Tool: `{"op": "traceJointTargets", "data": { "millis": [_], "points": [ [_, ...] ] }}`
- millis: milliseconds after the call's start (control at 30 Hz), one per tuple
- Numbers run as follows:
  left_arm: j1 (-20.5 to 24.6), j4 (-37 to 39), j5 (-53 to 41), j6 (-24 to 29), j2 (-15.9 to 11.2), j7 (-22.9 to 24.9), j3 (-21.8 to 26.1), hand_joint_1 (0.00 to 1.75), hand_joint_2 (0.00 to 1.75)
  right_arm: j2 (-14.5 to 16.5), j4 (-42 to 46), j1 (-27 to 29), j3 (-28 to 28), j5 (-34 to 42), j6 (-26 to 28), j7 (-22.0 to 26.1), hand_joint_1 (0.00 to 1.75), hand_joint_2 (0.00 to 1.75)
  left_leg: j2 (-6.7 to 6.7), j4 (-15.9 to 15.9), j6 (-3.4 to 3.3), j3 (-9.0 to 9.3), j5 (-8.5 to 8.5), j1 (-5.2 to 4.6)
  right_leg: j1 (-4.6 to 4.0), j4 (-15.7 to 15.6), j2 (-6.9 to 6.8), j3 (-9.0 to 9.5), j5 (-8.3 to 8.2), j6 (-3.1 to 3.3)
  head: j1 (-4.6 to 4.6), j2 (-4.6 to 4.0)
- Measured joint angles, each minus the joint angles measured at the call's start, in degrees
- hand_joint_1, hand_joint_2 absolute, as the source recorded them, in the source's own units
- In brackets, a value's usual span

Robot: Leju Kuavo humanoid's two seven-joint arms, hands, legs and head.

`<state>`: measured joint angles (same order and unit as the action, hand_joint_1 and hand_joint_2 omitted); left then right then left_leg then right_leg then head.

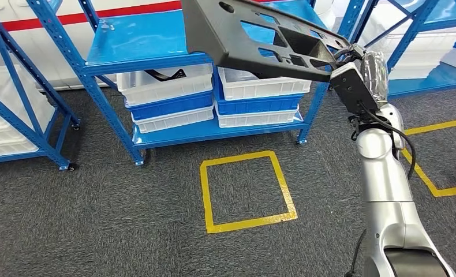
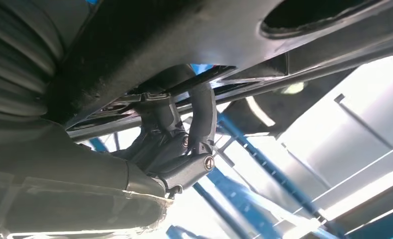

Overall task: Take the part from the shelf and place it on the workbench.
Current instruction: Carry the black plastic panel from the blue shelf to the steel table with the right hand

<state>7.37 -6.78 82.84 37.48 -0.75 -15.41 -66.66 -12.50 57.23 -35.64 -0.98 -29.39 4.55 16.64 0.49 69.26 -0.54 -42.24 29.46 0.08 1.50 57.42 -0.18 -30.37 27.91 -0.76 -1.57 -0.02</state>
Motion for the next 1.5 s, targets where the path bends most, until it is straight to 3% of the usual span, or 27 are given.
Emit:
{"op": "traceJointTargets", "data": {
  "millis": [33,67,100,167,233,300,367,433,500,567,600,633,700,733,767,833,867,1200,1267,1300,1333,1367,1433,1467,1500],
  "points": [
    [0.06,-0.01,0.20,0.00,0.04,-0.16,0.13,0.00,1.75,-0.08,-0.43,-0.01,0.15,0.29,0.06,0.07,1.75,1.75,-0.21,3.77,0.08,-1.17,1.67,0.00,-0.10,0.02,0.52,-0.33,-0.26,0.14,0.02,0.00],
    [0.12,-0.01,0.37,-0.01,0.08,-0.29,0.26,0.00,1.75,-0.16,-0.83,0.06,0.28,0.50,0.11,0.13,1.75,1.75,-0.29,5.96,0.04,-1.58,2.30,0.00,-0.22,0.04,1.08,-0.58,-0.48,0.18,0.02,0.00],
    [0.15,-0.02,0.51,-0.01,0.11,-0.37,0.39,0.00,1.75,-0.26,-1.18,0.14,0.42,0.64,0.14,0.16,1.75,1.75,-0.40,6.00,-0.14,-0.98,1.88,0.00,-0.34,0.05,1.68,-0.74,-0.63,0.14,0.02,0.00],
    [0.07,-0.01,0.63,-0.01,0.14,-0.43,0.56,0.00,1.75,-0.46,-1.66,0.16,0.69,0.75,0.16,0.24,1.75,1.75,-1.57,-0.40,-1.00,3.22,-1.35,-0.04,-0.52,0.07,2.95,-0.84,-0.81,0.02,0.02,0.00],
    [-0.09,0.02,0.68,-0.01,-0.03,-0.46,0.60,0.00,1.75,-0.54,-2.01,-0.01,0.89,0.80,0.20,0.32,1.75,1.75,-3.86,-7.81,-2.03,7.67,-3.50,0.00,-0.62,0.08,4.11,-1.07,-1.01,-0.31,-0.04,0.00],
    [-0.24,0.04,0.68,0.00,-0.14,-0.48,0.62,0.00,1.75,-0.51,-2.32,-0.14,0.96,0.85,0.23,0.42,1.75,1.75,-4.68,-10.38,-2.41,9.13,-3.58,-0.18,-0.35,0.03,5.22,-1.51,-1.38,-0.91,0.00,0.00],
    [-0.20,0.05,0.80,0.03,-0.08,-0.64,0.67,0.00,1.75,-0.74,-2.53,-0.06,1.03,0.97,0.27,0.57,1.75,1.75,-3.45,-11.66,-2.48,9.44,-3.89,-0.30,-0.17,0.03,5.76,-2.15,-1.60,-1.51,0.11,0.01],
    [-0.07,0.03,1.18,0.11,-0.01,-0.92,0.87,0.00,1.75,-1.22,-2.74,-0.24,1.21,1.37,0.38,0.77,1.75,1.75,-2.07,-13.27,-2.73,9.85,-4.37,-0.05,-0.42,2.42,3.79,-3.94,-0.31,-1.55,-0.04,0.01],
    [-0.15,0.01,1.74,0.30,0.20,-1.05,1.19,0.00,1.75,-1.37,-3.13,-0.61,1.31,1.85,0.67,0.88,1.75,1.75,-0.68,-13.81,-2.88,9.85,-4.61,0.08,-0.42,9.17,1.42,-7.38,2.47,-1.39,-0.30,0.01],
    [-0.34,0.01,2.36,0.68,0.42,-1.05,1.46,0.00,1.75,-1.34,-3.79,-0.75,1.32,2.05,1.14,0.87,1.75,1.75,0.82,-13.73,-2.81,9.77,-4.56,0.15,-0.05,15.12,0.85,-10.28,3.98,-1.97,-0.39,0.01],
    [-0.39,0.01,2.64,0.91,0.52,-1.05,1.59,0.00,1.75,-1.39,-4.18,-0.81,1.34,2.09,1.36,0.87,1.75,1.75,1.50,-13.62,-2.70,9.75,-4.49,0.25,0.20,15.32,0.67,-10.42,3.54,-2.59,-0.38,0.01],
    [-0.40,0.01,2.87,1.09,0.58,-1.10,1.72,0.00,1.75,-1.45,-4.58,-0.97,1.36,2.14,1.57,0.86,1.75,1.75,2.15,-13.39,-2.48,9.71,-4.34,0.40,0.46,13.09,0.30,-9.35,2.22,-3.41,-0.39,0.01],
    [-0.37,0.03,3.36,1.31,0.57,-1.37,2.05,0.00,1.75,-1.52,-5.47,-1.68,1.39,2.31,1.96,0.89,1.75,1.75,3.33,-12.47,-1.58,9.48,-3.75,0.59,0.81,5.32,-1.66,-5.43,-0.82,-4.96,-0.42,0.00],
    [-0.35,0.04,3.60,1.34,0.53,-1.57,2.22,0.00,1.75,-1.57,-5.92,-2.12,1.42,2.45,2.13,0.93,1.75,1.75,3.84,-11.87,-1.09,9.30,-3.42,0.58,0.81,2.46,-2.32,-4.03,-1.74,-5.09,-0.42,0.00],
    [-0.35,0.05,3.83,1.38,0.45,-1.75,2.36,0.00,1.75,-1.55,-6.38,-2.48,1.45,2.60,2.29,0.96,1.75,1.75,4.25,-11.42,-0.67,9.16,-3.20,0.49,0.74,1.12,-2.61,-3.44,-2.04,-4.76,-0.33,0.00],
    [-0.40,0.07,4.06,1.43,0.41,-1.95,2.49,0.00,1.75,-1.61,-7.07,-2.82,1.62,2.83,2.50,1.02,1.75,1.75,4.94,-11.14,-0.24,9.05,-3.15,0.40,0.55,1.43,-1.67,-3.84,-2.04,-3.58,-0.19,0.00],
    [-0.42,0.08,4.10,1.45,0.40,-1.98,2.51,0.00,1.75,-1.61,-7.26,-2.84,1.67,2.85,2.56,1.01,1.75,1.75,5.12,-11.21,-0.15,9.06,-3.22,0.39,0.53,1.63,-1.42,-4.00,-2.05,-3.29,-0.13,0.00],
    [-0.46,0.09,4.12,1.50,0.36,-2.01,2.53,0.00,1.75,-1.66,-7.53,-2.91,1.78,2.87,2.58,1.05,1.75,1.75,5.56,-11.07,-0.01,9.02,-3.18,0.55,0.56,1.70,-0.83,-4.27,-2.17,-2.96,-0.07,0.01],
    [-0.43,0.09,4.13,1.52,0.32,-2.04,2.69,0.00,1.75,-1.68,-7.81,-3.16,1.92,2.91,2.60,1.06,1.75,1.75,4.11,-9.45,0.27,8.35,-1.66,0.85,0.66,1.70,-0.10,-4.45,-2.43,-2.35,-0.01,0.01],
    [-0.43,0.09,4.14,1.49,0.31,-2.05,2.81,0.00,1.75,-1.62,-8.02,-3.36,2.02,2.98,2.61,1.08,1.75,1.75,2.79,-6.94,0.42,7.27,0.08,0.97,0.68,1.70,0.44,-4.58,-2.62,-1.94,0.02,0.00],
    [-0.45,0.09,4.28,1.39,0.29,-2.05,2.99,0.00,1.75,-1.49,-8.32,-3.53,2.11,3.14,2.50,1.14,1.75,1.75,1.21,-2.37,0.37,5.24,2.32,1.01,0.46,1.70,1.31,-4.82,-2.87,-1.50,0.08,0.00],
    [-0.55,0.09,4.58,1.31,0.33,-2.13,3.20,0.00,1.75,-1.35,-8.75,-3.83,2.17,3.34,2.37,1.37,1.75,1.75,-0.32,-1.16,-0.46,4.81,2.39,0.72,-0.04,1.70,2.65,-5.06,-3.15,-1.03,0.10,0.00],
    [-0.86,0.26,5.45,1.87,0.26,-2.56,4.19,0.00,1.75,-0.81,-10.97,-5.24,2.16,4.08,2.47,2.65,1.75,1.75,-3.25,-4.77,-2.90,6.61,-0.09,-0.11,-0.62,1.49,6.64,-5.95,-4.17,-1.09,0.16,0.00],
    [-0.98,0.38,5.74,2.26,0.17,-2.78,4.69,0.00,1.75,-0.75,-12.03,-5.90,2.12,4.45,2.72,3.42,1.75,1.75,-3.97,-9.77,-3.77,8.96,-2.52,-0.38,-0.73,1.61,7.27,-6.54,-4.42,-1.33,0.20,0.00],
    [-1.08,0.52,5.88,2.66,0.01,-2.91,5.18,0.00,1.75,-0.72,-12.95,-6.44,2.08,4.82,3.01,4.07,1.75,1.75,-3.96,-11.79,-3.97,9.79,-3.21,-0.37,-0.67,2.56,6.58,-7.46,-4.05,-1.62,0.06,0.00]
  ]
}}
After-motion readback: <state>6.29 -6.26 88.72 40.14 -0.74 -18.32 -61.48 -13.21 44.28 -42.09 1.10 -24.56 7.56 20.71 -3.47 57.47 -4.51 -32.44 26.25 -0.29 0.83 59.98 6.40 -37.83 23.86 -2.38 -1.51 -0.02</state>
